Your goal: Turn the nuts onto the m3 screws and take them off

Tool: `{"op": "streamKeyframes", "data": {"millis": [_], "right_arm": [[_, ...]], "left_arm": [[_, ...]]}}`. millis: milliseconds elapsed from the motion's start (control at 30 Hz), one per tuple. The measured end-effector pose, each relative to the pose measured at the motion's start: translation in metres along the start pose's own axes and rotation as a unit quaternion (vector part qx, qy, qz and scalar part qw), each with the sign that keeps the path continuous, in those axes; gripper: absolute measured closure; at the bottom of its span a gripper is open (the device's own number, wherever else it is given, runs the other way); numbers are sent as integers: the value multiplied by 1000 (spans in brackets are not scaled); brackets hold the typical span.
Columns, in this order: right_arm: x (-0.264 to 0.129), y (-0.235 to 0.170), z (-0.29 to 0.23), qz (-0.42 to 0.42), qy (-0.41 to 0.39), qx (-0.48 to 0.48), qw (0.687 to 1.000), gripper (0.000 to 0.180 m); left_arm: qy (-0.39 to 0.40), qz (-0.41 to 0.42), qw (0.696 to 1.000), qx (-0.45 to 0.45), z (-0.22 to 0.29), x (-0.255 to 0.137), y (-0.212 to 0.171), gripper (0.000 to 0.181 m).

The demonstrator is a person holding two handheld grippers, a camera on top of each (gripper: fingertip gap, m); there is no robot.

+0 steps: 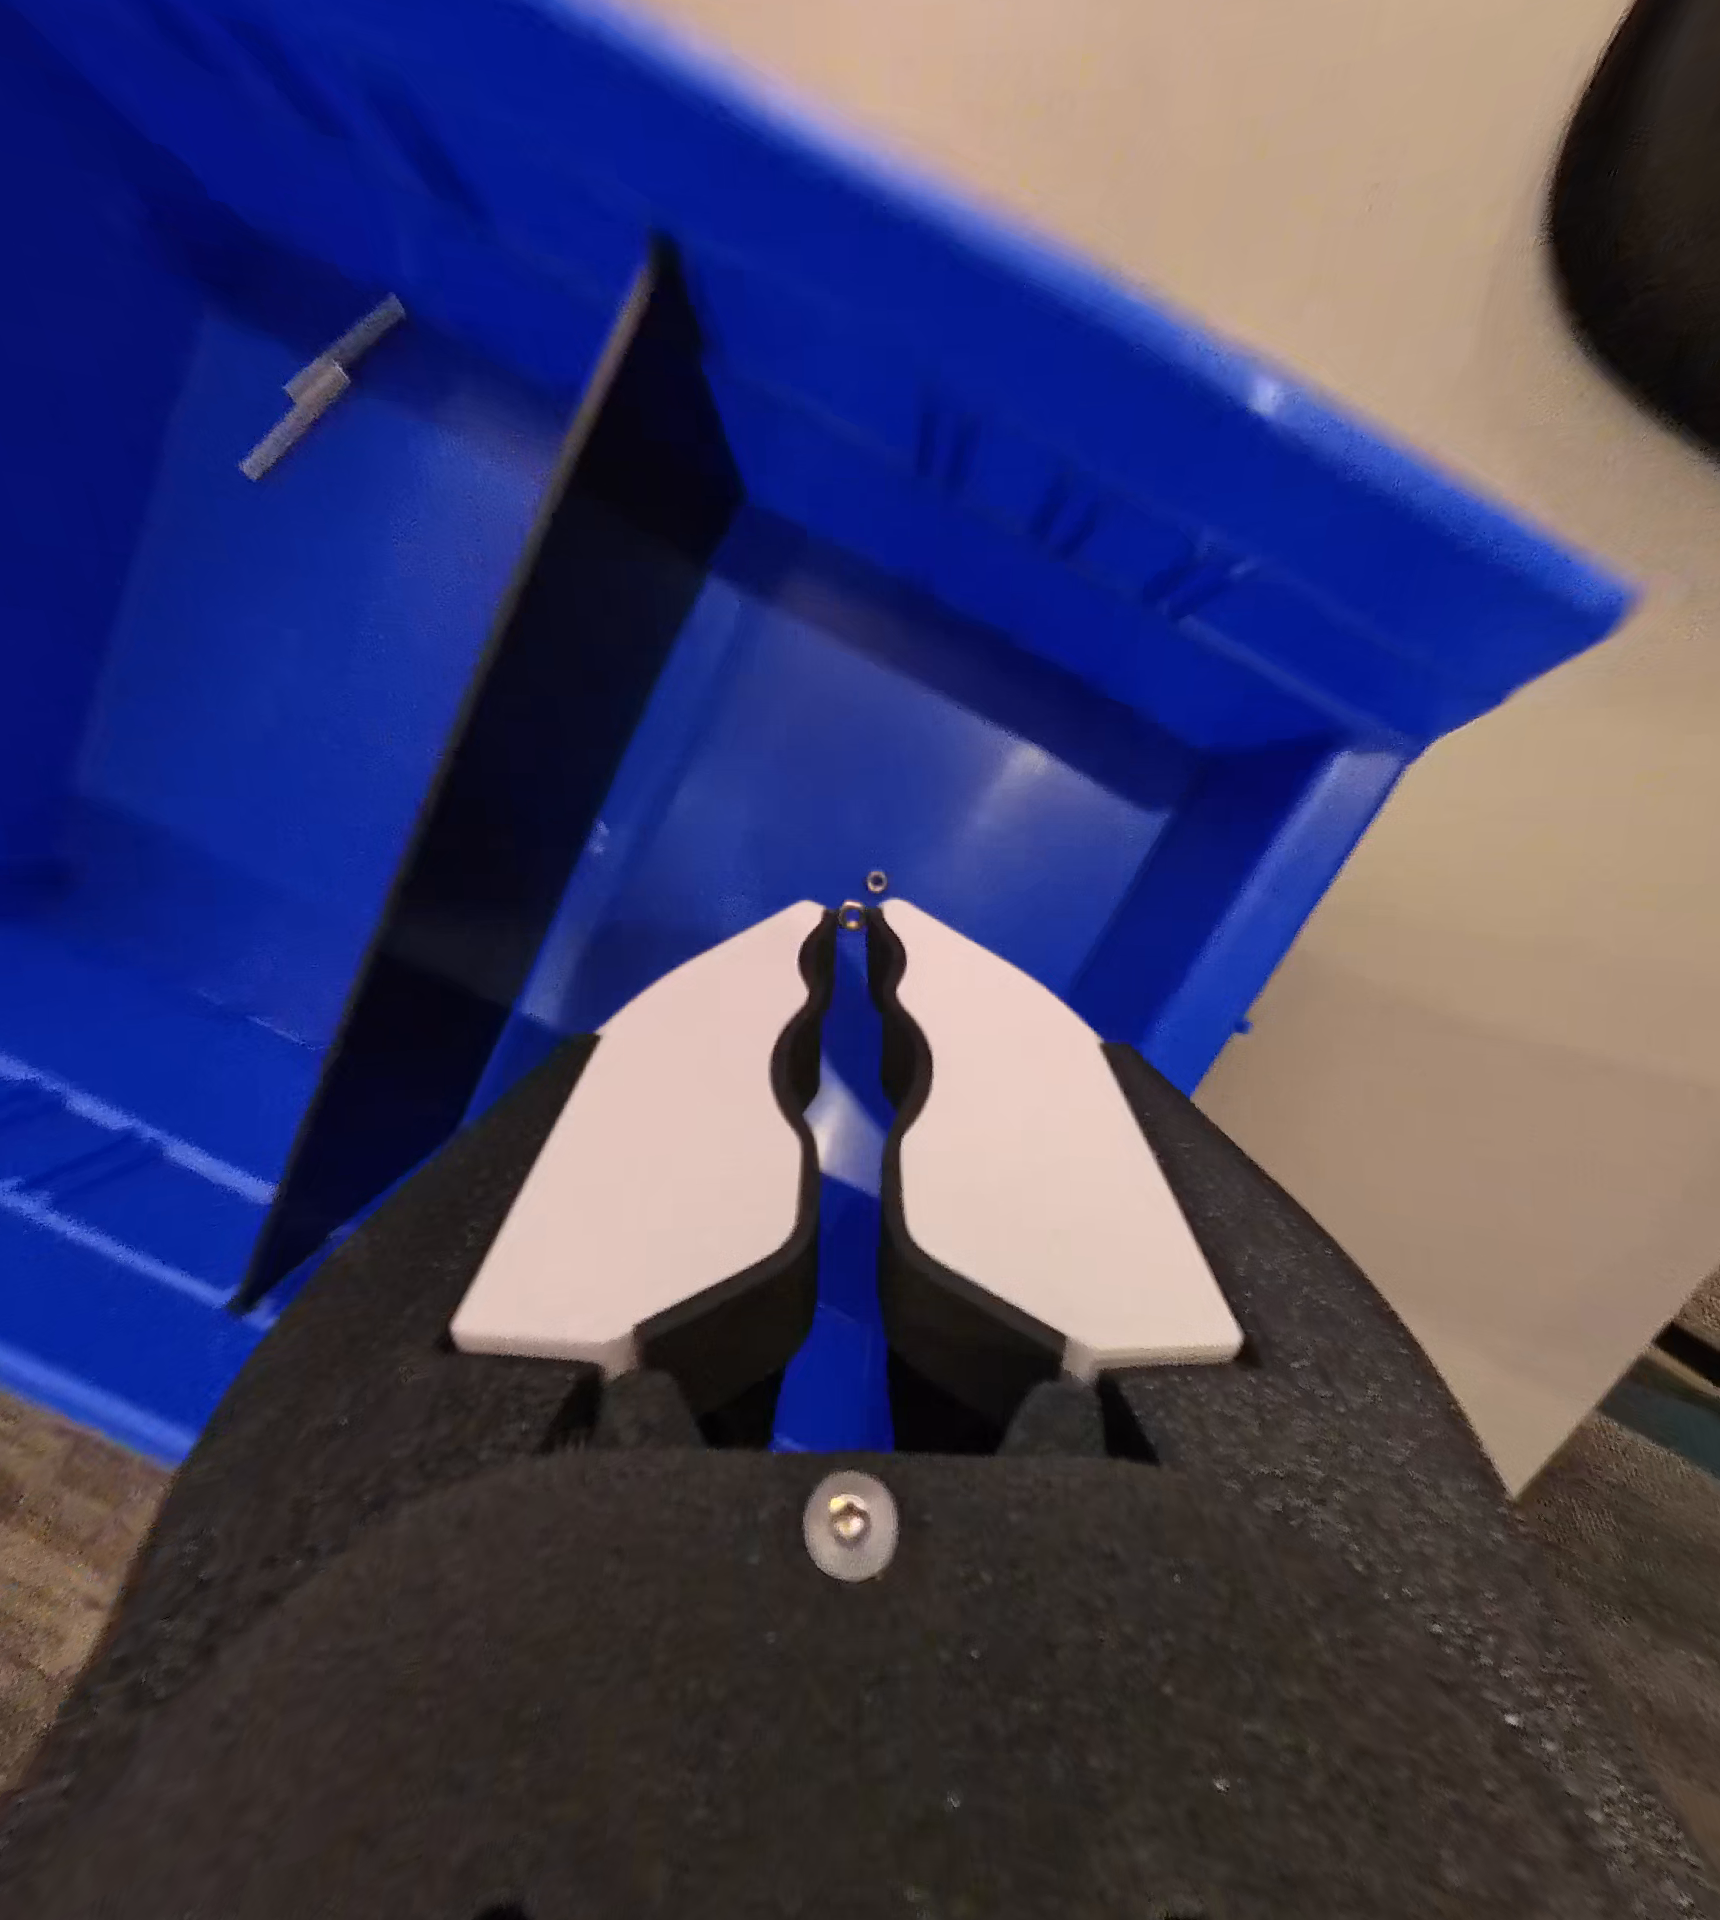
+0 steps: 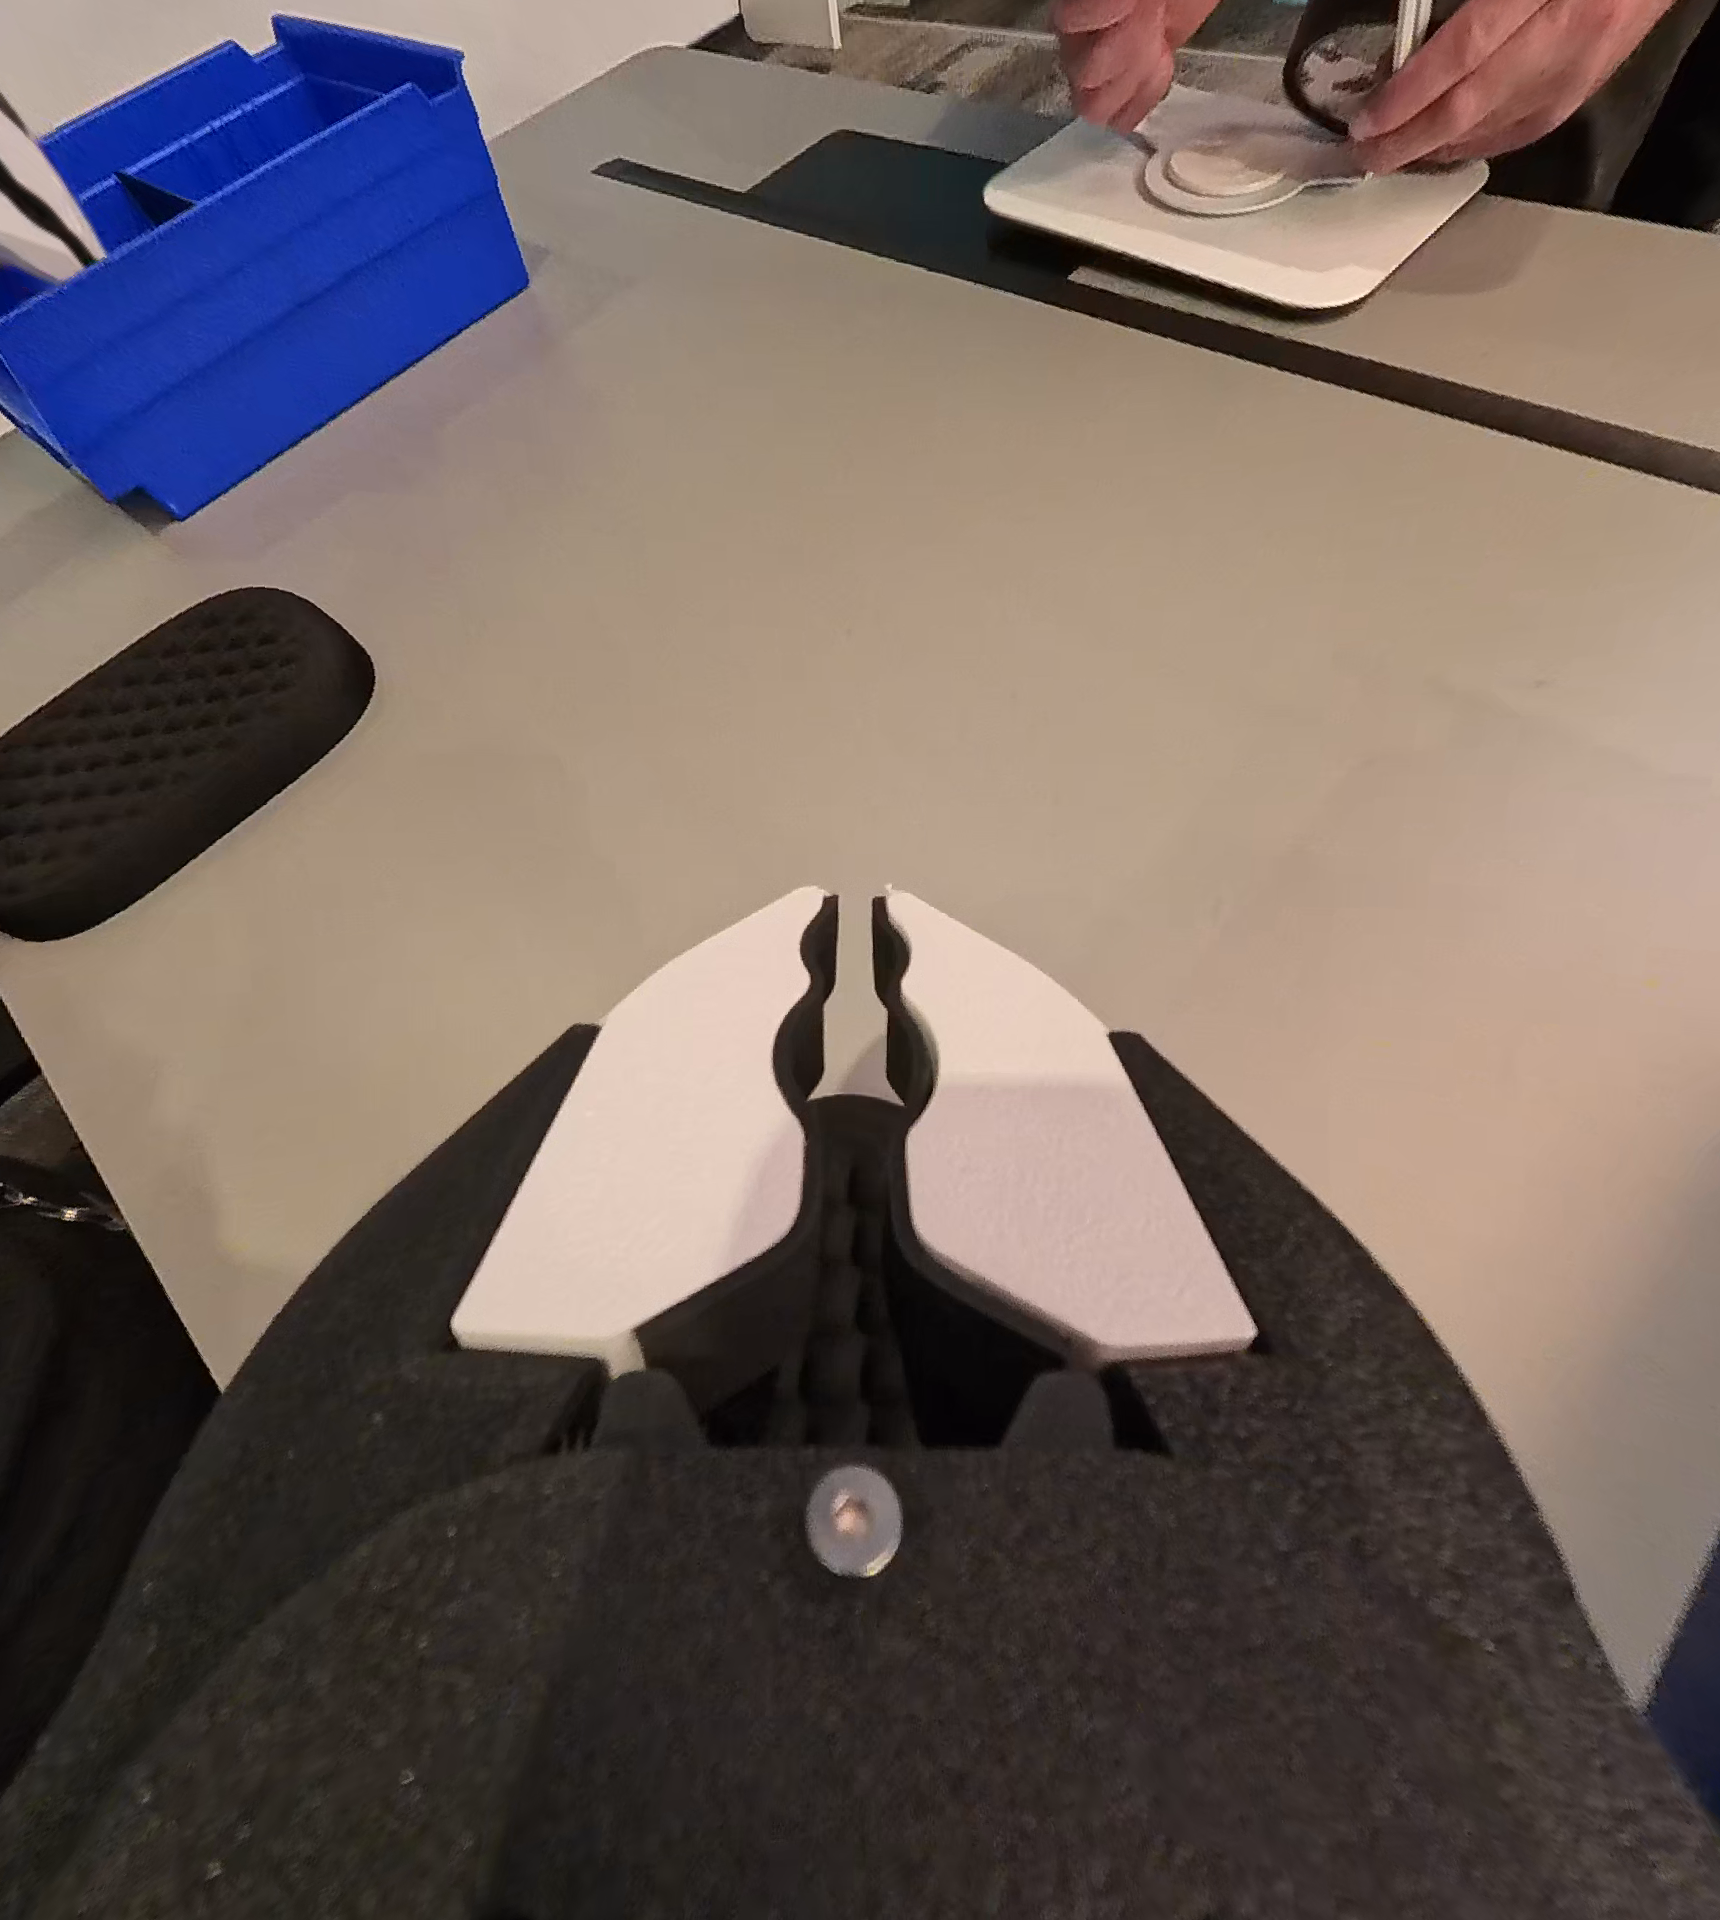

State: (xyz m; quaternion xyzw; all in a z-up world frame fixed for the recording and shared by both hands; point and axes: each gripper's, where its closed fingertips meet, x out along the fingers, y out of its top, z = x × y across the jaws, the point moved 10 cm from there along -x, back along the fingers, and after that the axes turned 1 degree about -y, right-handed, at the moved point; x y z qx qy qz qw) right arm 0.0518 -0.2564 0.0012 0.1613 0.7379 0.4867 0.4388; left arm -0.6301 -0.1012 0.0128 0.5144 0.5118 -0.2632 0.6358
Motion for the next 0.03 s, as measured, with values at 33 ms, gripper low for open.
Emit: {"op": "streamKeyframes", "data": {"millis": [33], "right_arm": [[0, -1, 0, 1, 0, 1, 1000, 174]], "left_arm": [[5, 13, 1000, 6, 2, -11, 8, 175]]}}
